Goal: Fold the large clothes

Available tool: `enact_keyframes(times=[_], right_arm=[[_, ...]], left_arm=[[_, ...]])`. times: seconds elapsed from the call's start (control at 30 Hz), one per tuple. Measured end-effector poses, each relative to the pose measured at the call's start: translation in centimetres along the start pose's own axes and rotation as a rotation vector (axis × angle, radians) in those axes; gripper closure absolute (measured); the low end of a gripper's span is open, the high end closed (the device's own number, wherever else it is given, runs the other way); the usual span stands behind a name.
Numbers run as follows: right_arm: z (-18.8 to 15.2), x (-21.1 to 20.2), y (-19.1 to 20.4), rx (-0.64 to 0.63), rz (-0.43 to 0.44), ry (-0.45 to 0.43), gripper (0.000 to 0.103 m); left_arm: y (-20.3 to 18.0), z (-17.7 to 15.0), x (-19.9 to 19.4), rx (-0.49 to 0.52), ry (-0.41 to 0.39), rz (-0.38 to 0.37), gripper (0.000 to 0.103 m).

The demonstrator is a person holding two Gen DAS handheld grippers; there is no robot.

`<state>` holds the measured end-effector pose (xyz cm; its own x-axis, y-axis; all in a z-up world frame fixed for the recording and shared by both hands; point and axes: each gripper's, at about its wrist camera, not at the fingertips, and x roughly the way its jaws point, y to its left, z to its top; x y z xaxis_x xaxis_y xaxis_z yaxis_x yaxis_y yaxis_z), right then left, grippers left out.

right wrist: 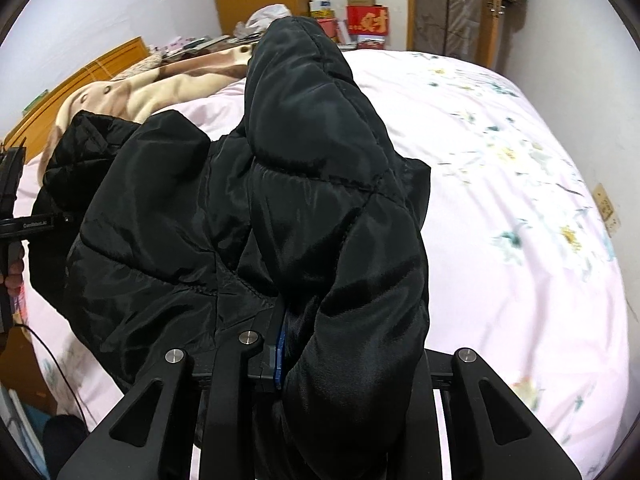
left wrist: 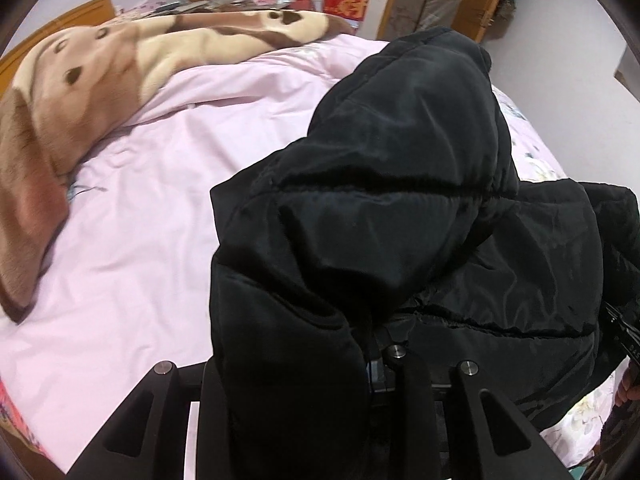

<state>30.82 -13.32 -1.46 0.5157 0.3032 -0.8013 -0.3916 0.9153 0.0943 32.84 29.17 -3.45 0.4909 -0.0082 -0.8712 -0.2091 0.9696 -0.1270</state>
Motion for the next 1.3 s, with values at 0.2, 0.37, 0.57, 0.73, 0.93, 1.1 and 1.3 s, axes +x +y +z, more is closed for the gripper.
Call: enact_keyframes(times=[0.2, 0.37, 0.57, 0.73, 0.93, 1.1, 1.3], right_arm=[[-1.1, 0.1, -0.4, 0.000, 0.054, 0.011, 0.077], [-3.2, 1.7, 1.1, -0.017, 0.028, 0.033, 0.077], [-3.6, 3.3, 0.1, -0.014, -0.008, 0.058, 0.075], [-4.4, 4.3, -0.5, -0.010, -0.032, 0.063, 0.069], [-3.5, 6.1, -0.2, 0.005, -0.048, 0.065, 0.058], [-1.7, 7.1, 0.7, 0.020, -0.062, 0.073, 0.051], [-2.1, 6.2, 2.7, 0.032, -0.106, 0.064, 0.033]], left_arm=[[4.3, -3.0, 0.0, -0.033, 0.001, 0.049, 0.071], [6.8, -4.7, 1.6, -0.060, 0.030, 0.050, 0.069], [6.8, -6.6, 3.1, -0.075, 0.041, 0.065, 0.059], [7.6, -5.8, 5.0, -0.076, 0.042, 0.074, 0.046], [7.2, -6.3, 4.8, -0.102, 0.038, 0.081, 0.035], [7.6, -6.3, 4.5, -0.119, 0.026, 0.097, 0.029], [8.8, -6.5, 3.1, -0.187, 0.031, 0.080, 0.027]])
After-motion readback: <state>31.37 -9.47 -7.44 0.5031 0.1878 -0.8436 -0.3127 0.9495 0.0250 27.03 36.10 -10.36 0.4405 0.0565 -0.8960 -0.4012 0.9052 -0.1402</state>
